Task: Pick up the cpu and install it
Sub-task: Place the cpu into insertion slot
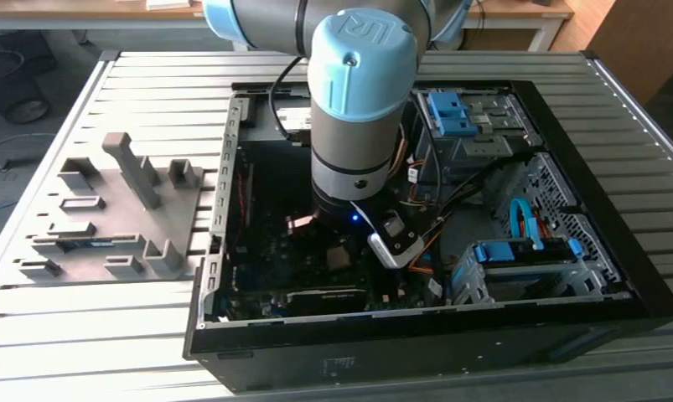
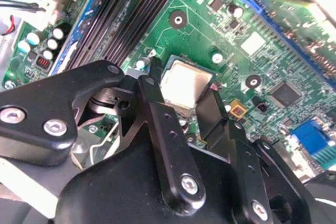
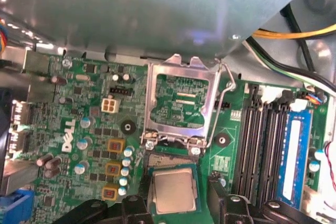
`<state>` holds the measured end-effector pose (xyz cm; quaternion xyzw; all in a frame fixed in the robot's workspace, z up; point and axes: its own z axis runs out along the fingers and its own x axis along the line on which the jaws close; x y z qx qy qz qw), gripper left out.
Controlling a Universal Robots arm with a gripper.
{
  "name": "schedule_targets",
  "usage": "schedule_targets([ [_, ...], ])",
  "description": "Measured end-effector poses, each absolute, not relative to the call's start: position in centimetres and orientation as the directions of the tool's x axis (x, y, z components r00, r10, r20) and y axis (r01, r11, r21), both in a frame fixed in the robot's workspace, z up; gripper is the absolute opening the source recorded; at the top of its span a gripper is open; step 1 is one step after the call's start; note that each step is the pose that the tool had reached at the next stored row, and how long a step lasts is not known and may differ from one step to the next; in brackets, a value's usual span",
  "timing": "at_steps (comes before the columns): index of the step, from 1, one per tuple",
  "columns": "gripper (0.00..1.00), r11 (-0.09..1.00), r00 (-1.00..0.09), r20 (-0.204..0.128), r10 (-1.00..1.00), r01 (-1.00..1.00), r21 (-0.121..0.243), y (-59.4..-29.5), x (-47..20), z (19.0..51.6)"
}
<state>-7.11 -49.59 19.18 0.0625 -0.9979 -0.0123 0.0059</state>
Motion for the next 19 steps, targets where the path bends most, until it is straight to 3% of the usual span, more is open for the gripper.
schedule_targets([
  [19, 0.54, 0.989, -0.989, 0.010, -0.149, -0.149, 0.025, -49.77, -7.38, 18.84],
])
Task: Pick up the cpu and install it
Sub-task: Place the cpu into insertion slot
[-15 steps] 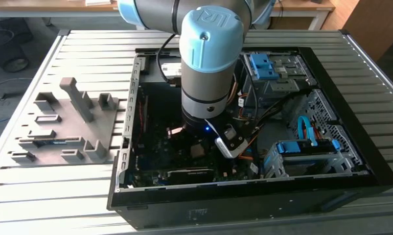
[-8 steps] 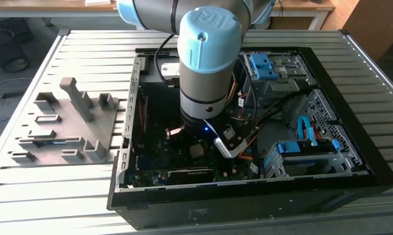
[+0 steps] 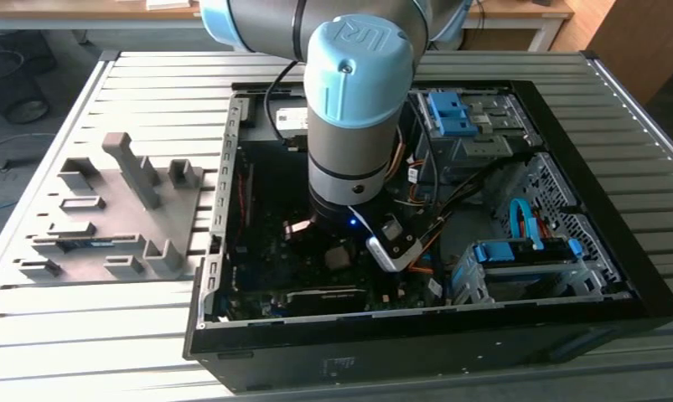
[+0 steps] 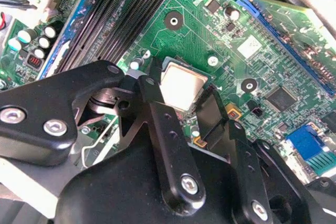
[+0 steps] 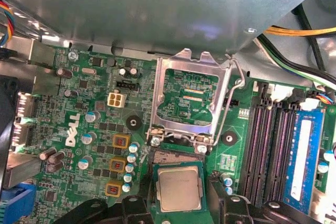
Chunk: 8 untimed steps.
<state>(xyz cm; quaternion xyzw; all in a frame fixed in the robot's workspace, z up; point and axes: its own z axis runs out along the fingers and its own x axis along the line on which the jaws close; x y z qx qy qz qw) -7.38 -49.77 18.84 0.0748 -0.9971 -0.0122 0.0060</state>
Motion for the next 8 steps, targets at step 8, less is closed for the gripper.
schedule_targets([
  [8, 0.54, 0.989, -0.989, 0.010, -0.149, -0.149, 0.025, -49.76, -7.38, 18.72],
])
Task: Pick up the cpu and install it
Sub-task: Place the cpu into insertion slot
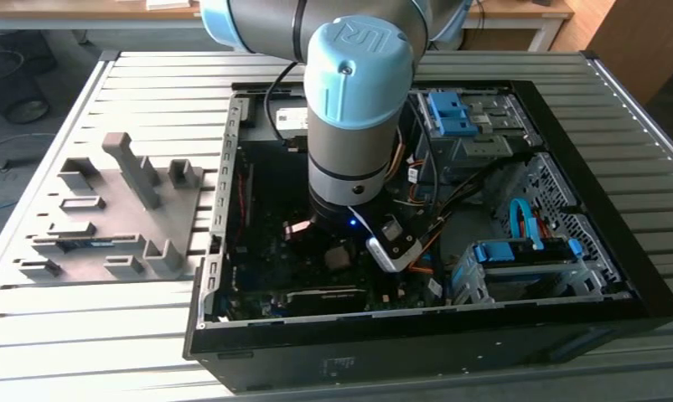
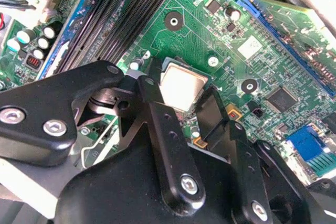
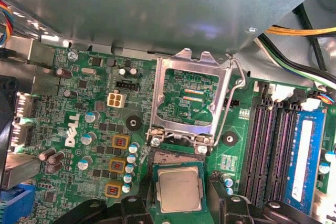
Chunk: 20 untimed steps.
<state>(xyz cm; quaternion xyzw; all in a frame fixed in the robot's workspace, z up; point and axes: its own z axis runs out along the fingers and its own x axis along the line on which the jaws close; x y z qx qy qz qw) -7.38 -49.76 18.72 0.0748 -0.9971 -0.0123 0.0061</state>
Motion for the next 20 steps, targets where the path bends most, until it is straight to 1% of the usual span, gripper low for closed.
schedule_targets([
  [3, 0.52, 0.989, -0.989, 0.011, -0.149, -0.149, 0.025, -49.77, -7.39, 18.73],
  [4, 0.47, 0.989, -0.989, 0.011, -0.149, -0.149, 0.025, -49.77, -7.39, 18.72],
  [20, 0.47, 0.989, -0.990, 0.010, -0.144, -0.143, 0.026, -49.76, -7.37, 18.73],
])
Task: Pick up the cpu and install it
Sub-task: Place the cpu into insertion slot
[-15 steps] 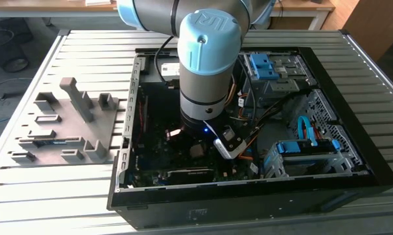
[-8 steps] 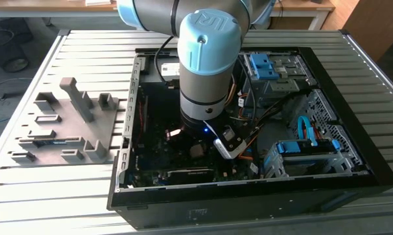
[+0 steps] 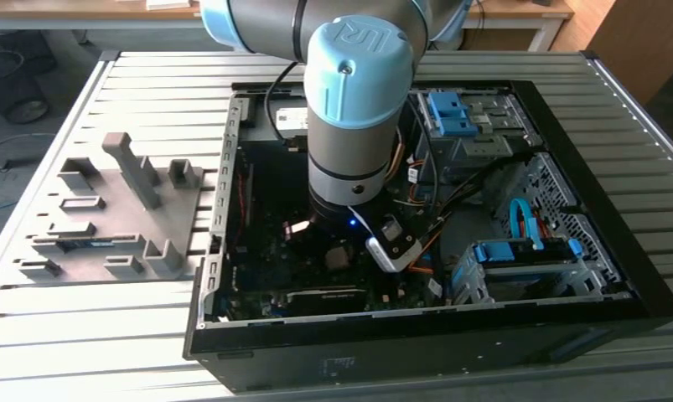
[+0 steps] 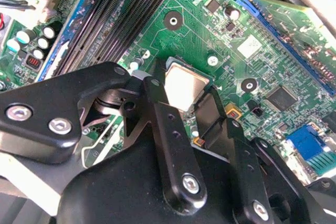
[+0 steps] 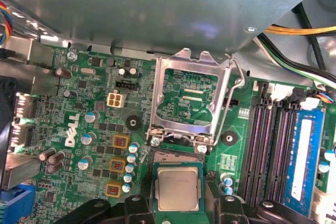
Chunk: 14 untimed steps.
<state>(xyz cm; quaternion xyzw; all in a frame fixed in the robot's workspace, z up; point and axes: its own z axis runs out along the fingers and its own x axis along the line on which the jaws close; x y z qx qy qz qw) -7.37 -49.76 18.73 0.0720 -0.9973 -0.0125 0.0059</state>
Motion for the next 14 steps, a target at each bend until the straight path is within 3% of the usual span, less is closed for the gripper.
schedule_targets([
  [14, 0.47, 0.992, -0.992, 0.009, -0.123, -0.123, 0.025, -49.76, -7.45, 19.31],
])
